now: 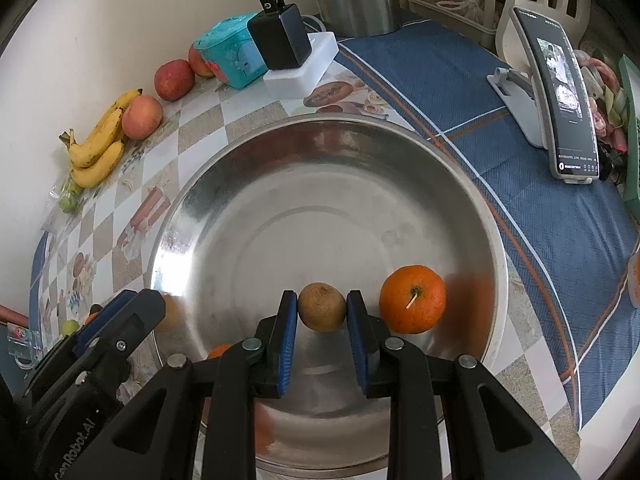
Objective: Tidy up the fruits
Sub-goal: 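Open both grippers to drop the kiwis into the steel bowl, then move both grippers back to the fruit cluster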
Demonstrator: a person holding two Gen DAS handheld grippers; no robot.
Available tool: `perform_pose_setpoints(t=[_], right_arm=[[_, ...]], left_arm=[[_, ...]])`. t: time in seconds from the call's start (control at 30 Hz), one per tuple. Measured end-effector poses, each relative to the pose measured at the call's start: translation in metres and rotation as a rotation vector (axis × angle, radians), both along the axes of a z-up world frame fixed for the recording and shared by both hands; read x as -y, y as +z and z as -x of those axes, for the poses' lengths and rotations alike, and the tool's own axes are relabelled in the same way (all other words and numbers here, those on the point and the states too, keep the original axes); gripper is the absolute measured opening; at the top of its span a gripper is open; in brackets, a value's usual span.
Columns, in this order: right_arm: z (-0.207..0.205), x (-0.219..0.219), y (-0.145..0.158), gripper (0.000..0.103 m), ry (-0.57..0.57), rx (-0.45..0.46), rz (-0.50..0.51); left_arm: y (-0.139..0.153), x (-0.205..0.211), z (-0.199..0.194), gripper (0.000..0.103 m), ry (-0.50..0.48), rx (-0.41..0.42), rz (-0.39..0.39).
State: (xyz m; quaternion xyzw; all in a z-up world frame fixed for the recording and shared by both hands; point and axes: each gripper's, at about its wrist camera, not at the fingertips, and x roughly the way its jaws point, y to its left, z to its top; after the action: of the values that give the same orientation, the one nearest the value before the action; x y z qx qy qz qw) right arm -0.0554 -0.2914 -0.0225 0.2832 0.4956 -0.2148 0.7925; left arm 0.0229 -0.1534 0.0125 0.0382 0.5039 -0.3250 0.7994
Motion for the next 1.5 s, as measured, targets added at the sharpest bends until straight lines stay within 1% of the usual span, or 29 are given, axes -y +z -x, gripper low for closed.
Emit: perform_pose_setpoints(t=[0.2,0.27,0.3,0.37,0.47,0.77,0.87,0.93,1.1,1.23,1.27,1.3,1.33,1.37,1.4,1.43,1.5], right_arm=[[-0.002,-0.001,0.003,0.027,0.013,0.005,0.011],[-0.002,-0.002,0.005,0.031,0.015,0.008,0.023],[-0.002,-0.002,0.006,0.036,0.014,0.011,0.029],[-0.002,-0.001,0.008,0.037,0.013,0.017,0.036],[-0.002,-0.001,0.011,0.040,0.012,0.023,0.047],[-0.003,-0.004,0.014,0.040,0.018,0.026,0.057],[-0.004,-0.008,0.015,0.040,0.031,0.026,0.061],[-0.005,-0.011,0.016,0.040,0.044,0.028,0.066],[-0.011,-0.023,0.021,0.040,0.091,0.034,0.080],[-0.013,-0.031,0.025,0.040,0.116,0.040,0.093],[-0.014,-0.033,0.027,0.040,0.122,0.044,0.095],[-0.015,-0.035,0.029,0.040,0.128,0.049,0.097],[-0.015,-0.038,0.030,0.040,0.136,0.055,0.102],[-0.016,-0.039,0.030,0.042,0.142,0.059,0.107],[-0.017,-0.041,0.030,0.056,0.148,0.060,0.112],[-0.018,-0.042,0.030,0.070,0.152,0.059,0.119],[-0.019,-0.044,0.028,0.071,0.159,0.054,0.129]], left_arm=[[0.003,-0.003,-0.001,0.038,0.007,-0.001,0.009],[0.005,-0.005,-0.002,0.038,0.014,0.001,0.013],[0.006,-0.006,-0.002,0.038,0.017,0.003,0.015],[0.008,-0.008,-0.003,0.039,0.025,0.006,0.014],[0.011,-0.014,-0.007,0.043,0.048,0.002,0.012],[0.009,-0.049,-0.029,0.044,0.212,-0.037,-0.030],[0.007,-0.064,-0.035,0.045,0.280,-0.054,-0.054],[0.005,-0.075,-0.039,0.047,0.336,-0.066,-0.083],[0.000,-0.094,-0.045,0.047,0.406,-0.099,-0.109],[0.003,-0.101,-0.045,0.048,0.435,-0.091,-0.134],[0.003,-0.104,-0.045,0.052,0.445,-0.092,-0.139],[0.003,-0.106,-0.045,0.069,0.451,-0.093,-0.144],[0.003,-0.107,-0.045,0.087,0.460,-0.094,-0.152],[0.002,-0.108,-0.045,0.093,0.468,-0.093,-0.166],[0.001,-0.109,-0.045,0.099,0.478,-0.087,-0.182],[0.001,-0.111,-0.045,0.099,0.483,-0.082,-0.191],[-0.001,-0.113,-0.045,0.100,0.490,-0.086,-0.196]])
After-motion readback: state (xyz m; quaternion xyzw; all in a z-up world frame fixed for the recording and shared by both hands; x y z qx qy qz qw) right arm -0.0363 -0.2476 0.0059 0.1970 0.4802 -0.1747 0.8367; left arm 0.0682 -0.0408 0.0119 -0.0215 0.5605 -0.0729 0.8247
